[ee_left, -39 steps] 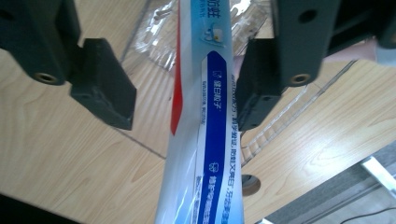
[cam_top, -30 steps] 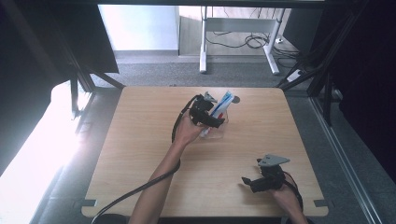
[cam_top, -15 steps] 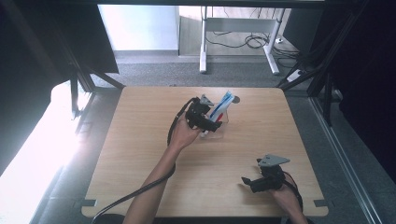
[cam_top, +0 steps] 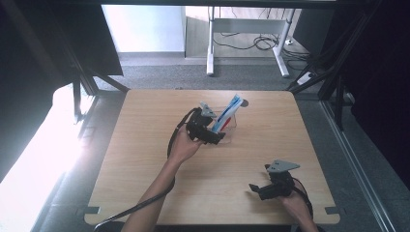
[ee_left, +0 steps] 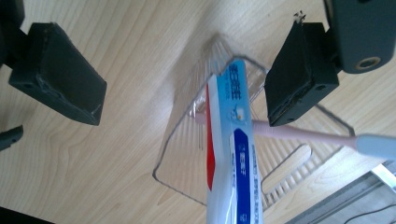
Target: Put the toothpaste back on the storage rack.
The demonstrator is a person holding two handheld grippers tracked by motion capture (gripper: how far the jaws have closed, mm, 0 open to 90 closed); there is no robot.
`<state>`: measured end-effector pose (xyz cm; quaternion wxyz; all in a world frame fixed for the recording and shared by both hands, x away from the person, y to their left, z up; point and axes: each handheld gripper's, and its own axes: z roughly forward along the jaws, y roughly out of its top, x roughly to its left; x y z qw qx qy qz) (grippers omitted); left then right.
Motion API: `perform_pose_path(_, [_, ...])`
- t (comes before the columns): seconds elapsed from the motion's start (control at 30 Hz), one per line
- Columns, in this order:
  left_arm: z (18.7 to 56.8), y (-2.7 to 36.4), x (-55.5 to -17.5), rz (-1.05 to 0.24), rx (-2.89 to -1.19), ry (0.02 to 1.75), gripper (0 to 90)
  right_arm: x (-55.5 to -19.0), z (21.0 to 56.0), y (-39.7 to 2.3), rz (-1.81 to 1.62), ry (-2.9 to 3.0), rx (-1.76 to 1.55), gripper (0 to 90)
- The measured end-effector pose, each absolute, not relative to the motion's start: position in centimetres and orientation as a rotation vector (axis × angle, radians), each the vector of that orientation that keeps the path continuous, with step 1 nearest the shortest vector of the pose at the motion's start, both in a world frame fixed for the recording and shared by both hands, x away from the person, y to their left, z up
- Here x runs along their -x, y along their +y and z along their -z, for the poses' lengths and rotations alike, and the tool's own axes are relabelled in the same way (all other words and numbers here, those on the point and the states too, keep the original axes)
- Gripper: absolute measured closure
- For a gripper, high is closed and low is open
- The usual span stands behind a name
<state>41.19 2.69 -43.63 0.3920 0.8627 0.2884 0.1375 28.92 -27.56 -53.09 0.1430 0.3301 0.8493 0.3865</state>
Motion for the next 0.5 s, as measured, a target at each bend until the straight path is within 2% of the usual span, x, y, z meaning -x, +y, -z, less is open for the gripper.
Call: perform_pose_path(0.5, [44.1,5.9,-38.6,-0.370,-2.179,0.756,13.2,-28.9,53.2,-27.4,-1.106,2.451,-0.952,0.0])
